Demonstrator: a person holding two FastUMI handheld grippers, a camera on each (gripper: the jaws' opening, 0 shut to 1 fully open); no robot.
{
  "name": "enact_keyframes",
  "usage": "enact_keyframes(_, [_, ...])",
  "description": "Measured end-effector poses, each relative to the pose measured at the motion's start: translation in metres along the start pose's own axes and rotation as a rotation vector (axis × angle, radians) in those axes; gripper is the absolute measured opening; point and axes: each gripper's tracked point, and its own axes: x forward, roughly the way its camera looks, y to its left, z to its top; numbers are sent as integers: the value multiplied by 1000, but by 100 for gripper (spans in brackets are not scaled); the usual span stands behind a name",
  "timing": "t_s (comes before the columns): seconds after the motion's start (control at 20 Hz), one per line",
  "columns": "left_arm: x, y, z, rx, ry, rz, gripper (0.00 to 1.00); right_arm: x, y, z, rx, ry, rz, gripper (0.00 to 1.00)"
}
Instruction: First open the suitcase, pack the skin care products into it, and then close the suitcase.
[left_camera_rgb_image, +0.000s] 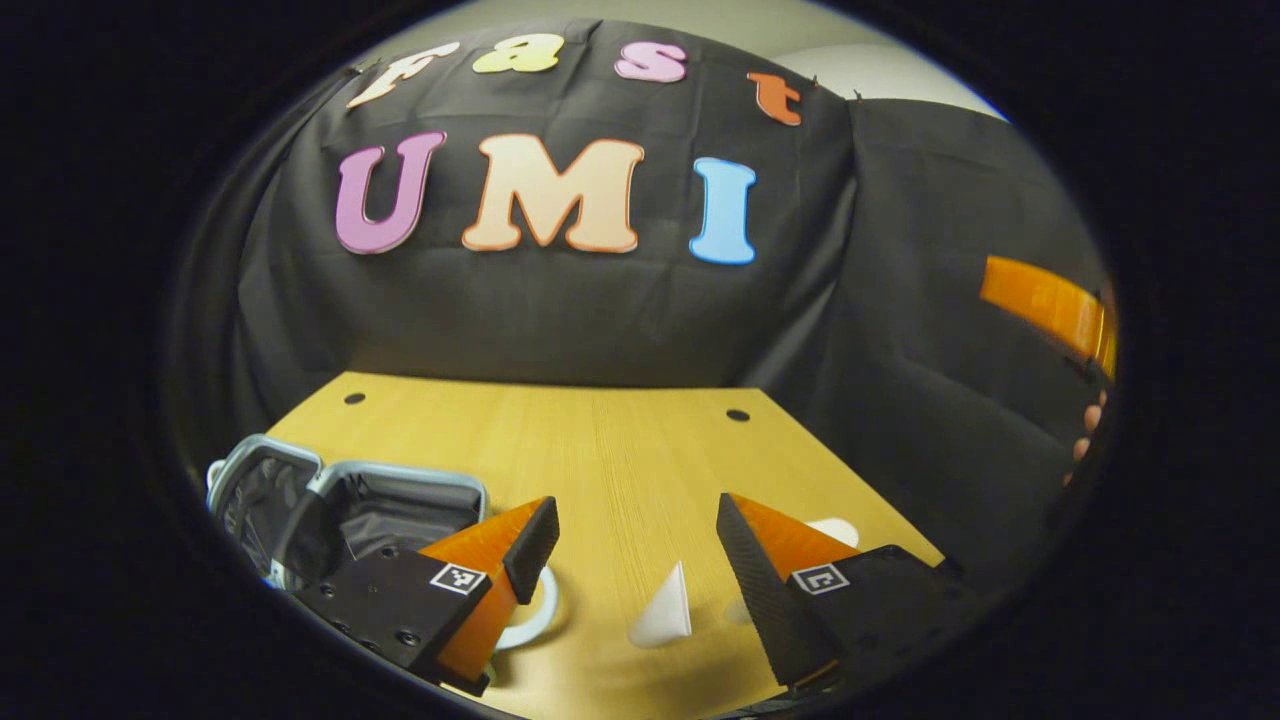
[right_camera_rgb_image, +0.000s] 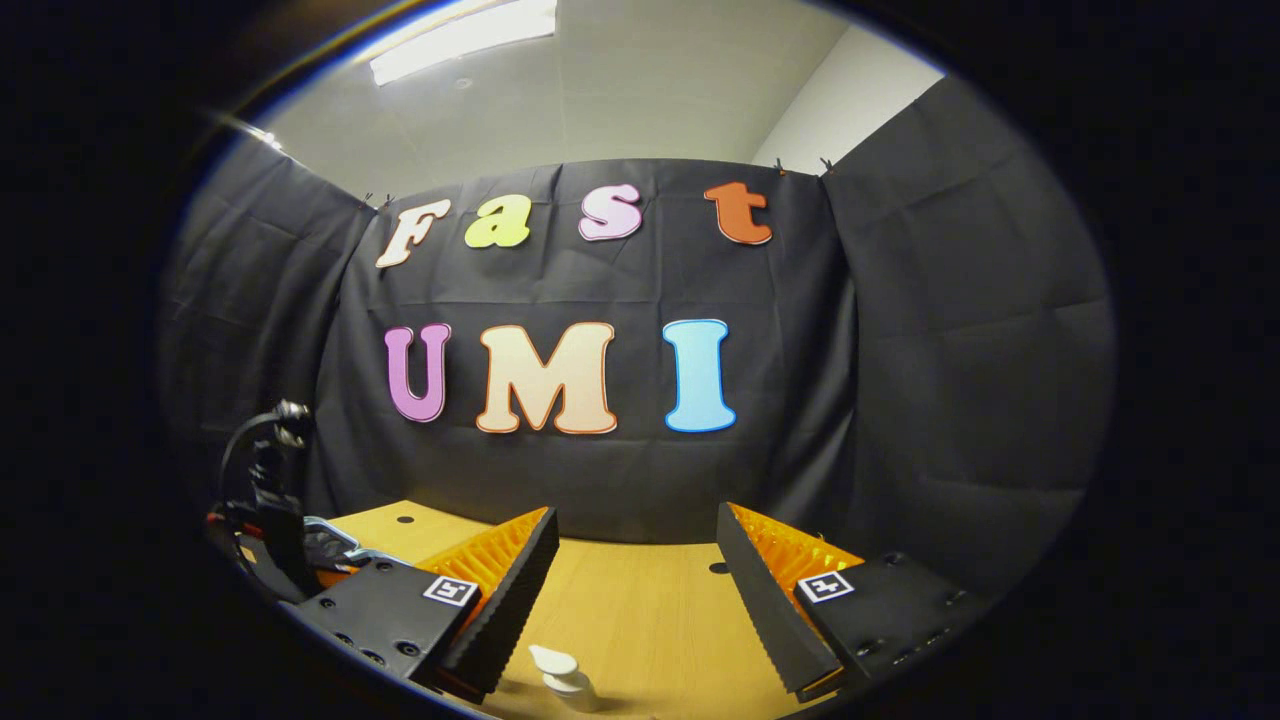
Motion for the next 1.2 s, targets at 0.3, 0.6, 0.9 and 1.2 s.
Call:
enact_keyframes(0.3, [17, -7, -69, -36, 122, 17, 91, -5, -7, -17, -27, 11, 22, 99])
enact_keyframes(0.6, [35, -12, -95, 2, 176, -2, 36, -8, 5, -43, -13, 58, 59, 100])
enact_keyframes(0.9, [20, -3, -59, 4, 142, -21, 21, 4, 30, -60, 11, 76, 101, 100])
enact_keyframes(1.2, [-8, 25, 1, 46, 75, -30, 20, 14, 64, -120, -31, 161, 107, 100])
